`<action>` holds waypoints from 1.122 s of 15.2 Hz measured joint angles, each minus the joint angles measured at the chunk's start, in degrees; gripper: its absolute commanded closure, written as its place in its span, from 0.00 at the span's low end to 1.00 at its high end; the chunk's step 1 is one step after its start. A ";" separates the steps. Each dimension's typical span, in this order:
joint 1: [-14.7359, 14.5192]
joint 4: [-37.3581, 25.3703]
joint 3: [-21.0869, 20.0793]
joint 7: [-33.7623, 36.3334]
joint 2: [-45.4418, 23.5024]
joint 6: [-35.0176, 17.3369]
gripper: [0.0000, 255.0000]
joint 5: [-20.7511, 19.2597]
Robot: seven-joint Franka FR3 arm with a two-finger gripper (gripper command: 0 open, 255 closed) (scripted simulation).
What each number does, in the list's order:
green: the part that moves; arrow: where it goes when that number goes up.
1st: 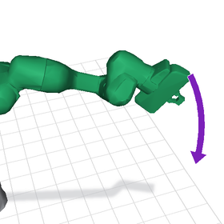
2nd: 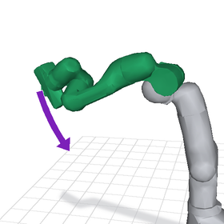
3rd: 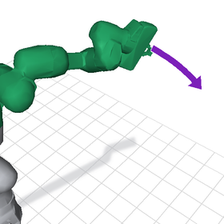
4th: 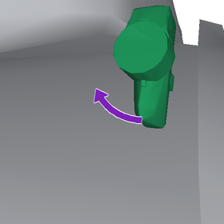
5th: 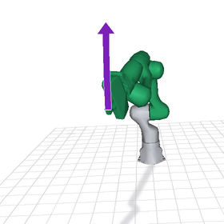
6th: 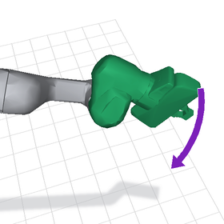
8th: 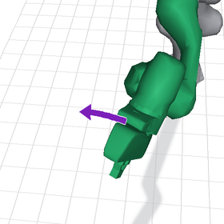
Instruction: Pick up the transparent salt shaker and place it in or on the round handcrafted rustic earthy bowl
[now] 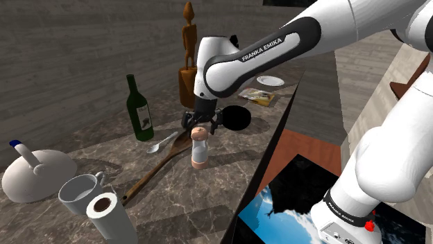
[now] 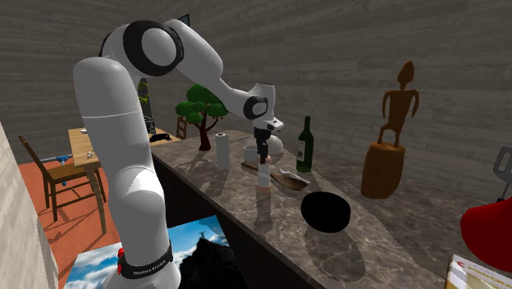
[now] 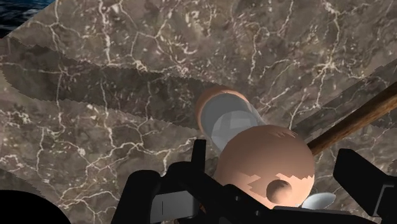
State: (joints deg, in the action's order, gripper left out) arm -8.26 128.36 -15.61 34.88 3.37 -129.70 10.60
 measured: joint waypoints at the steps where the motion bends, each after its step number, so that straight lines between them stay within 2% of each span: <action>1: -0.01 0.14 -0.01 -0.02 -0.10 -0.24 0.00 0.00; 6: -0.01 0.33 -0.02 -0.05 -0.21 -0.56 0.00 0.01; 7: -0.01 0.33 -0.02 -0.05 -0.21 -0.56 1.00 0.01; 17: -0.01 0.29 -0.02 -0.06 -0.21 -0.57 1.00 0.01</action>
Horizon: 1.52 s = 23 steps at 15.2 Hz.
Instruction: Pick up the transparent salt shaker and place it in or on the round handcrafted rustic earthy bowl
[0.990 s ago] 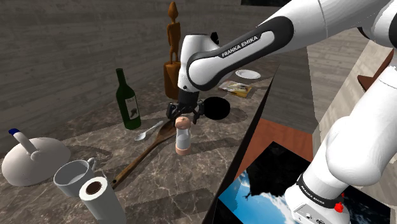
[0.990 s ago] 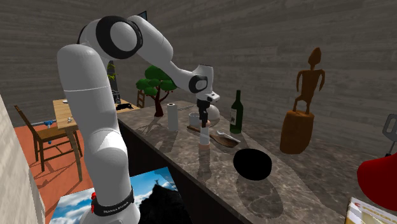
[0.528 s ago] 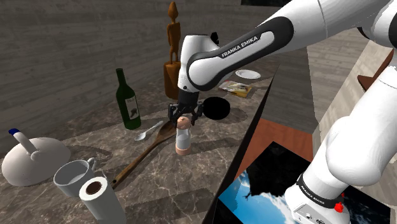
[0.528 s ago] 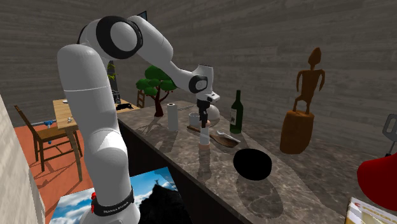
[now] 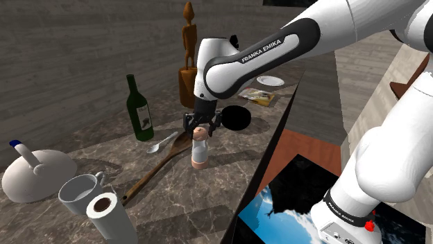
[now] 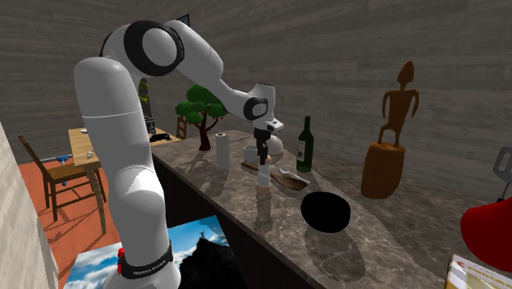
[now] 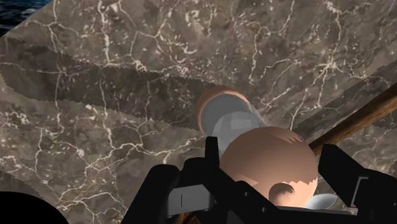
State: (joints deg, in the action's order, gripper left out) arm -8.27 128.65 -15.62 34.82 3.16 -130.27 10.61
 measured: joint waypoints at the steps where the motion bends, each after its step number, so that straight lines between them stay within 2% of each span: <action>1: 0.00 -0.08 0.00 0.03 0.21 0.31 1.00 0.03; 23: 0.43 -11.08 0.82 1.38 5.67 16.63 1.00 -0.13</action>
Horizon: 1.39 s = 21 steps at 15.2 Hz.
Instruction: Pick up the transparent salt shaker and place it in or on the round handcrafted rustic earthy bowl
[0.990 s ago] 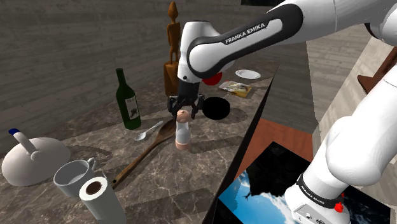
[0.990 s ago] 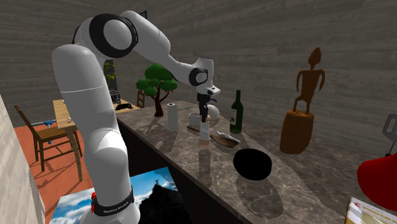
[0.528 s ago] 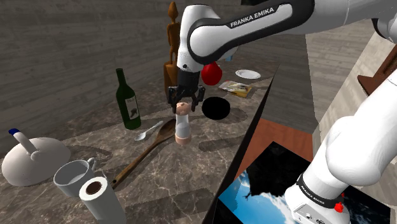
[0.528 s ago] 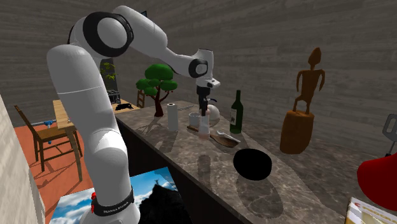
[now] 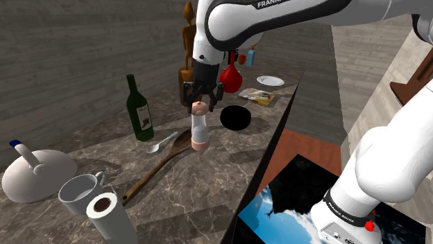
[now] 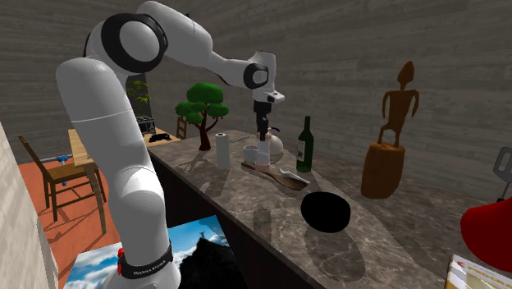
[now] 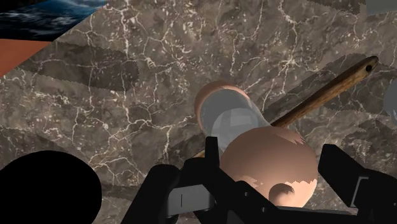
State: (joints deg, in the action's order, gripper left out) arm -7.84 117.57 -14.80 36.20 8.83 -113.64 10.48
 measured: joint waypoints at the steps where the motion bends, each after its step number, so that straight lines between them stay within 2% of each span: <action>1: 0.06 -0.87 0.09 0.02 0.12 0.99 1.00 -0.05; 11: 0.50 -7.90 0.68 0.34 0.07 8.02 1.00 -0.51; 14: 1.98 -8.16 2.91 -3.08 1.32 10.04 1.00 -0.38; 21: 6.07 -13.17 8.67 -11.97 -0.20 15.05 1.00 -1.10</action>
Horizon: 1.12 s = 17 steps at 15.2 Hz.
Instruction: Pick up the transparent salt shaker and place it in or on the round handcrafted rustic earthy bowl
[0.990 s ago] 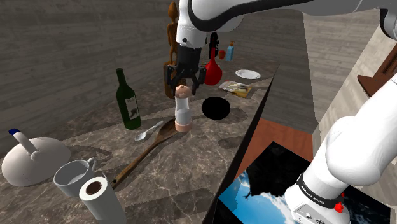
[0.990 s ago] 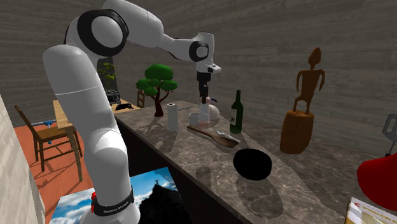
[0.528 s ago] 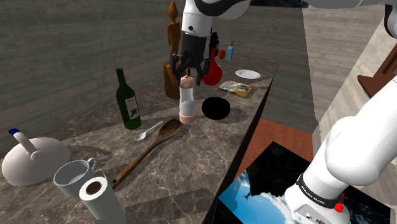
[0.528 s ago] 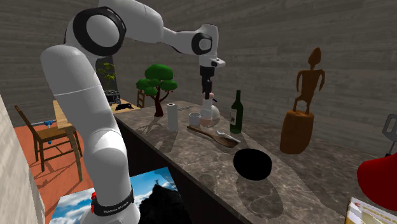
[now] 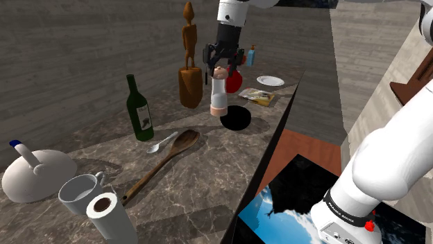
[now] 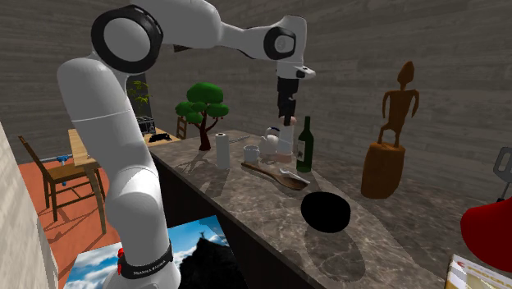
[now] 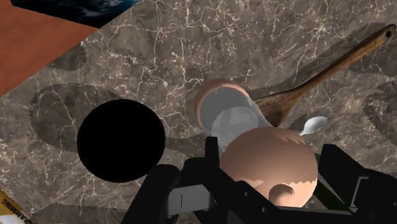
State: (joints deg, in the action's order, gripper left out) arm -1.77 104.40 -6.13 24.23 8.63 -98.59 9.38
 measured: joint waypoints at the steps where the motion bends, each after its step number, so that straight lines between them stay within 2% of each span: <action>1: 0.46 -0.70 0.65 -0.97 0.04 0.90 1.00 -0.06; 6: 3.36 -5.51 4.46 -7.22 -2.79 3.89 1.00 -0.50; 14: 8.25 -18.29 9.87 -16.61 -10.46 10.48 1.00 -0.40; 17: 9.19 -19.54 10.74 -18.40 -11.70 10.81 1.00 -0.28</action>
State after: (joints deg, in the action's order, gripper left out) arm 7.42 84.86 4.61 5.83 -3.06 -87.79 9.10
